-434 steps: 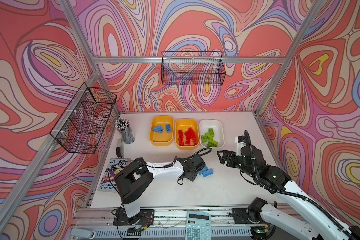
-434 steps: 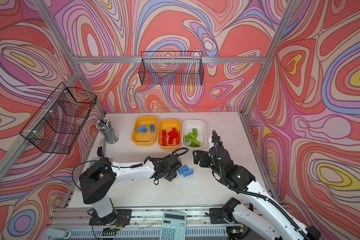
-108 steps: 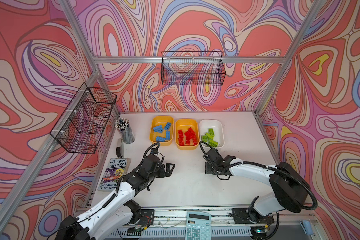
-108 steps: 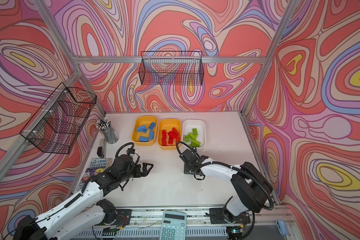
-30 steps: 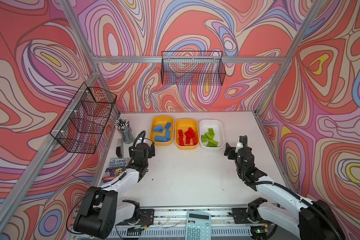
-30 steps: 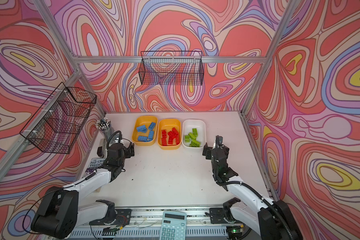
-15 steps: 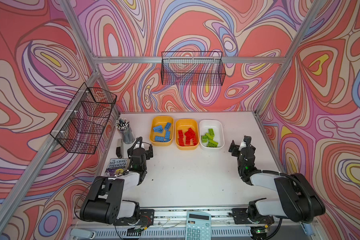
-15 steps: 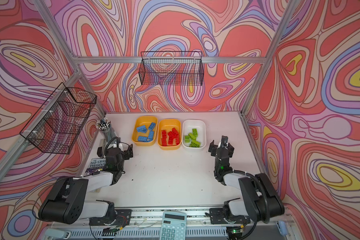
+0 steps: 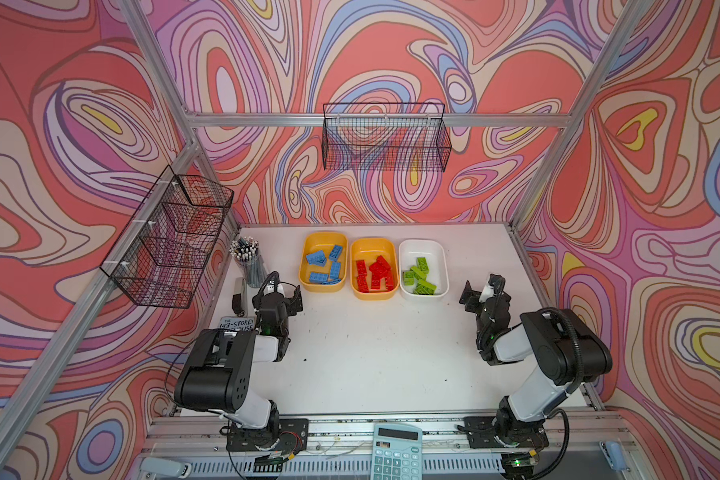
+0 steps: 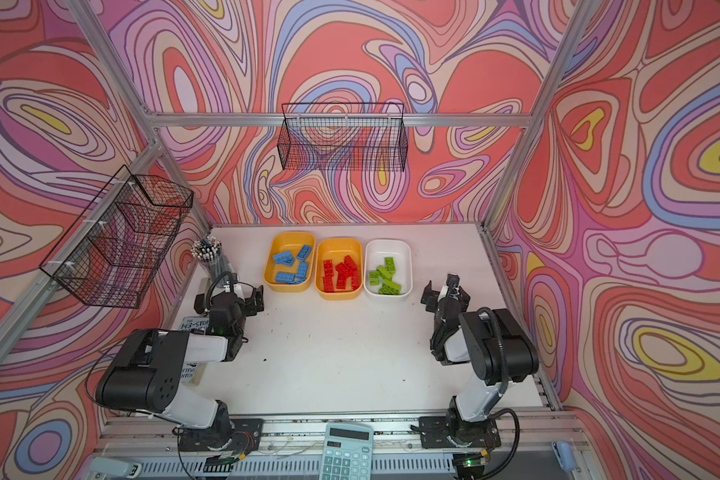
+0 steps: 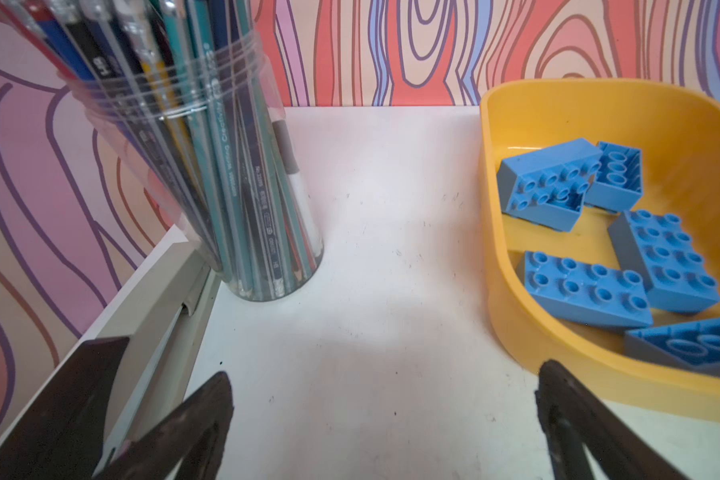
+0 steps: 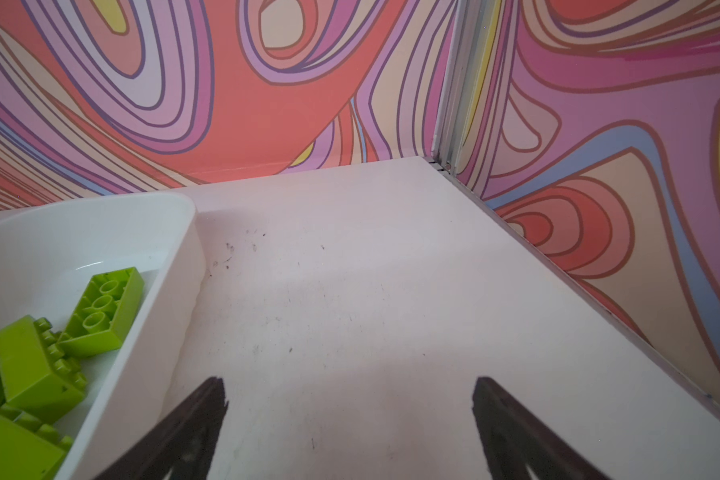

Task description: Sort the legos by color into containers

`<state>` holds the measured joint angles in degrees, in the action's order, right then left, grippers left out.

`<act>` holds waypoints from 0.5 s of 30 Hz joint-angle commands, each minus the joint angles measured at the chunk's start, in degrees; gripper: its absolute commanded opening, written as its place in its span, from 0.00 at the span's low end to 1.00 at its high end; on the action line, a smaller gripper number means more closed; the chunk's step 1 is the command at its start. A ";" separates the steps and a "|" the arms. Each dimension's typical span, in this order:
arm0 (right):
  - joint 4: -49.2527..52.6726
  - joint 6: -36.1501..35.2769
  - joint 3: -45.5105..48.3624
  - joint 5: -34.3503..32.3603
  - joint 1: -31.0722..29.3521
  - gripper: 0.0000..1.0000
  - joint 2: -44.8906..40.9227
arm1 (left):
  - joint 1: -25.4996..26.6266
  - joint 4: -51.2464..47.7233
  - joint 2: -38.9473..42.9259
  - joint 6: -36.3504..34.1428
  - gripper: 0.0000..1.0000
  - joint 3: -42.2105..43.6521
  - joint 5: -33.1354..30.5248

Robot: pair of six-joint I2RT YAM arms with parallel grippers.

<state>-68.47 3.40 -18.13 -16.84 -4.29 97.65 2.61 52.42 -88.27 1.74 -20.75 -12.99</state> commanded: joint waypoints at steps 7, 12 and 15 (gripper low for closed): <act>3.04 -1.17 -3.71 2.44 0.34 0.98 0.27 | -0.41 -0.29 -0.18 0.46 1.00 -0.35 1.41; 2.51 -1.25 -3.58 2.22 0.30 0.98 0.32 | -0.41 0.36 -0.16 0.46 1.00 -0.06 1.57; 2.46 -1.28 -3.58 2.26 0.38 0.98 0.35 | -0.42 0.30 -0.17 0.38 1.00 -0.11 1.56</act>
<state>-65.54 3.22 -21.67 -14.94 -4.19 97.65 2.52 51.66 -88.27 1.96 -20.75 -11.94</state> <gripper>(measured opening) 0.982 0.998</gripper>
